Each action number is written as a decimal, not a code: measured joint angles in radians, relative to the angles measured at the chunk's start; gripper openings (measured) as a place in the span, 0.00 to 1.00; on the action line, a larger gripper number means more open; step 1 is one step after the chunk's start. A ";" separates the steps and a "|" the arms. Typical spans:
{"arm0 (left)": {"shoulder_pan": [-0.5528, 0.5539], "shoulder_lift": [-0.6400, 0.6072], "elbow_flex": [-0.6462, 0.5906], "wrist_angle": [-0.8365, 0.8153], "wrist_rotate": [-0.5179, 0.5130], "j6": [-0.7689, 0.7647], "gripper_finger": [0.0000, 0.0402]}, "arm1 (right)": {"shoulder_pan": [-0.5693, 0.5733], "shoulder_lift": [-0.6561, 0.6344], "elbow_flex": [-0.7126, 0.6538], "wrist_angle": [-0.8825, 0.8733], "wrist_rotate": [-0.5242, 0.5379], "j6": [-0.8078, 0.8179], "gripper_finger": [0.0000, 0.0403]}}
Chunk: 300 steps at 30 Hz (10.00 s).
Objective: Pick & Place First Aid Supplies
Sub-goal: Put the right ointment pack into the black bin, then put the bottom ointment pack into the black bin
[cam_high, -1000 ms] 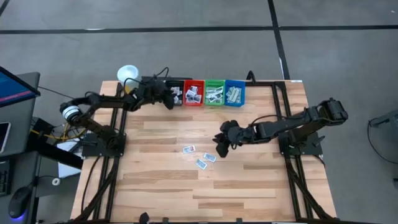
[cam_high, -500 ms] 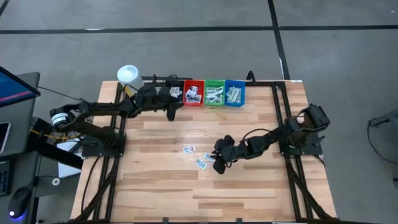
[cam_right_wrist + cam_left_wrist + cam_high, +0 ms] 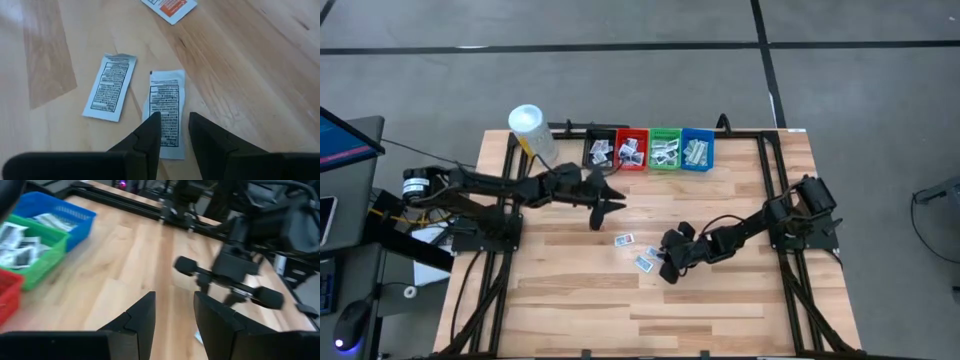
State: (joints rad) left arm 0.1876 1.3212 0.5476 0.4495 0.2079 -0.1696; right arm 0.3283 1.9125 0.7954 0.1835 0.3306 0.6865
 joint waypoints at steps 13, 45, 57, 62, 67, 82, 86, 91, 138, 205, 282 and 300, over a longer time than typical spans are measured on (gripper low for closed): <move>-0.056 0.000 0.000 -0.004 -0.002 -0.015 0.33 | -0.002 0.016 0.001 -0.039 0.007 0.051 0.07; -0.044 0.001 0.000 -0.018 0.061 -0.433 0.33 | -0.051 -0.347 0.105 -0.292 0.227 -0.208 0.00; 0.012 0.001 0.001 0.030 0.224 -0.613 0.33 | -0.083 -0.351 0.224 -0.291 0.244 -0.381 0.00; 0.010 0.001 0.001 0.036 0.230 -0.608 0.33 | -0.088 -0.352 0.263 -0.288 0.244 -0.435 0.00; 0.010 0.001 0.002 0.099 0.229 -0.592 0.33 | -0.099 -0.352 0.276 -0.288 0.243 -0.435 0.00; 0.010 0.001 0.002 0.151 0.228 -0.442 0.33 | -0.103 -0.352 0.276 -0.248 0.243 -0.478 0.00; 0.010 0.001 0.002 0.152 0.228 -0.440 0.33 | -0.109 -0.352 0.276 -0.247 0.243 -0.484 0.00; 0.010 0.001 0.002 0.159 0.228 -0.435 0.33 | -0.116 -0.352 0.276 -0.234 0.243 -0.487 0.00; -0.007 0.116 0.081 0.240 0.256 -0.384 0.28 | -0.133 -0.352 0.276 -0.205 0.210 -0.513 0.00; 0.598 0.114 0.078 -0.145 -0.110 0.042 0.05 | -0.106 -0.352 0.276 -0.371 0.186 -0.327 0.36; -0.096 0.115 0.078 -0.255 0.069 -0.002 0.33 | -0.064 0.054 0.276 -0.168 -0.151 -0.435 0.29; -0.096 0.115 0.078 -0.262 0.069 -0.004 0.33 | -0.110 0.054 0.276 -0.127 -0.199 -0.618 0.29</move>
State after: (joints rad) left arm 0.0917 1.4361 0.6254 0.1875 0.2771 -0.1734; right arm 0.2187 1.9663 1.0718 0.0570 0.1315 0.0681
